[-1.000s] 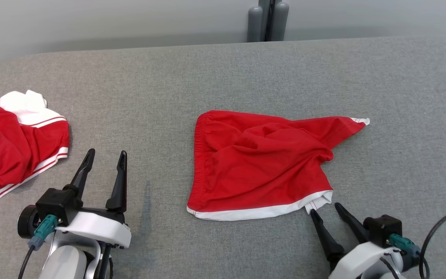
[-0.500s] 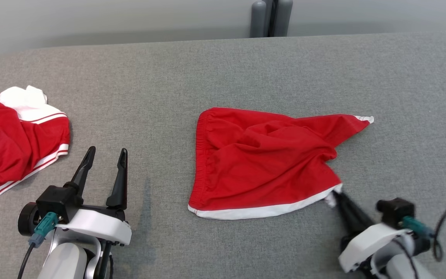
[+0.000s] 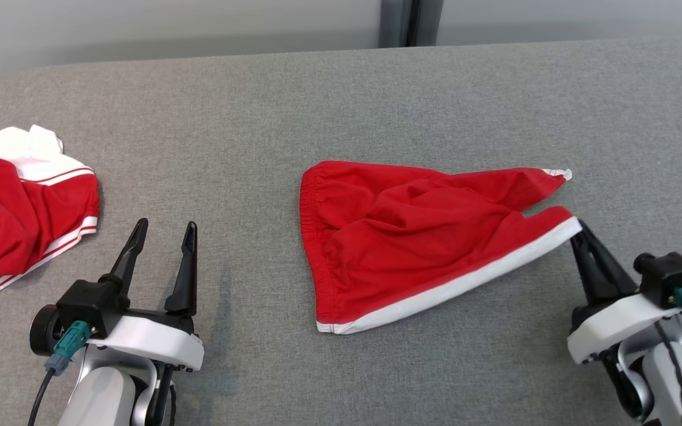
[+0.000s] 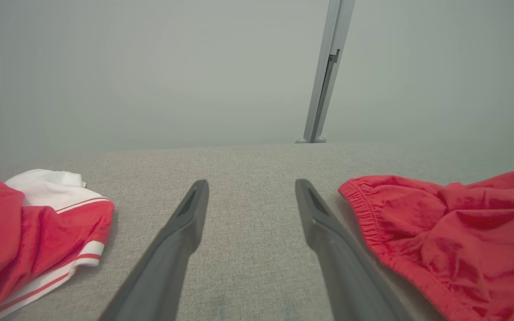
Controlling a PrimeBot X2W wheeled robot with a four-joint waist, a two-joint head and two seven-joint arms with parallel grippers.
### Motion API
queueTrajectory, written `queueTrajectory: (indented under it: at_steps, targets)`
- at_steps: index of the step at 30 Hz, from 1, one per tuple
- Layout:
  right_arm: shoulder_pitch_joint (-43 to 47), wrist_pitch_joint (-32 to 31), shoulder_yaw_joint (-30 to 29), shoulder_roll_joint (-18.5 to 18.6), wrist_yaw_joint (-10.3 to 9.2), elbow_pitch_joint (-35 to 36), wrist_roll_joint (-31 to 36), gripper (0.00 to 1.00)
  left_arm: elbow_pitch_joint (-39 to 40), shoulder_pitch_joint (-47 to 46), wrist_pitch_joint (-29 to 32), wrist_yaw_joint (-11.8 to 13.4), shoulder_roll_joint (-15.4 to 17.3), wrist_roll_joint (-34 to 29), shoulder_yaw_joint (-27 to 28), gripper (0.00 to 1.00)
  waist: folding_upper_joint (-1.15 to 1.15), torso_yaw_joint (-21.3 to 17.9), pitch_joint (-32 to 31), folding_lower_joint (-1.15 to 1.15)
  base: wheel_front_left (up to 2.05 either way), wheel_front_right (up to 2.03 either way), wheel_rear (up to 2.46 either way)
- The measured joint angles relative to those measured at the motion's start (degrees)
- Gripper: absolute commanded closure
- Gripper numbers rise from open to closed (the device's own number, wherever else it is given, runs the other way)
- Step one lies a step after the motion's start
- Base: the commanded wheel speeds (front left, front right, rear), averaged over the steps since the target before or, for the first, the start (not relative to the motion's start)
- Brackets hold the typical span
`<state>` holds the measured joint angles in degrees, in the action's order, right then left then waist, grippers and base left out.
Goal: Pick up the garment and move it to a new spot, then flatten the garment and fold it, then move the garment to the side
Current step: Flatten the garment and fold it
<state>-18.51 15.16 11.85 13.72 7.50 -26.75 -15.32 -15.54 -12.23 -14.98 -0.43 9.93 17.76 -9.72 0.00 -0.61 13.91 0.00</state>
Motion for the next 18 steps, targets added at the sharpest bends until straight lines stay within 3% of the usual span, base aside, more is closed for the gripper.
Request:
queueTrajectory:
  at_steps: [4,5,6,7,8,18]
  targets:
    - [0.38,-0.01,1.65,-0.89,0.00,-3.63,0.25,1.00,-0.07,-0.03,0.00,-0.03,-0.16,0.00,-0.08,0.00,0.00,0.28,0.38,0.00,0.00,0.00,0.00]
    - [0.48,-0.01,1.82,-1.07,0.00,-4.12,0.25,0.93,-0.07,-0.03,0.00,-0.03,-0.20,0.01,-0.05,0.00,0.00,0.29,0.49,0.00,0.00,0.00,0.00]
    - [0.60,-0.01,1.77,-1.27,0.00,-4.58,0.23,0.54,-0.05,-0.03,0.00,-0.04,-0.23,0.00,-0.04,0.00,0.00,0.30,0.59,0.00,0.00,0.00,0.00]
    - [0.79,-0.01,1.78,-1.59,0.00,-5.22,0.09,0.05,-0.05,-0.04,0.00,-0.09,-0.29,0.00,-0.08,0.00,0.00,0.34,0.62,0.00,0.00,0.00,0.00]
    - [1.24,-0.01,1.75,-2.09,0.00,-5.34,-0.32,0.00,-0.10,-0.04,0.00,-0.10,-0.31,0.00,-0.11,0.00,0.00,0.38,0.58,0.00,0.00,0.00,0.00]
    - [5.31,-0.01,-2.14,-4.23,0.00,1.08,-1.38,0.00,-0.41,0.18,-0.01,-0.48,-0.03,0.01,0.44,0.00,0.00,-0.16,-1.25,0.00,0.00,0.00,0.00]
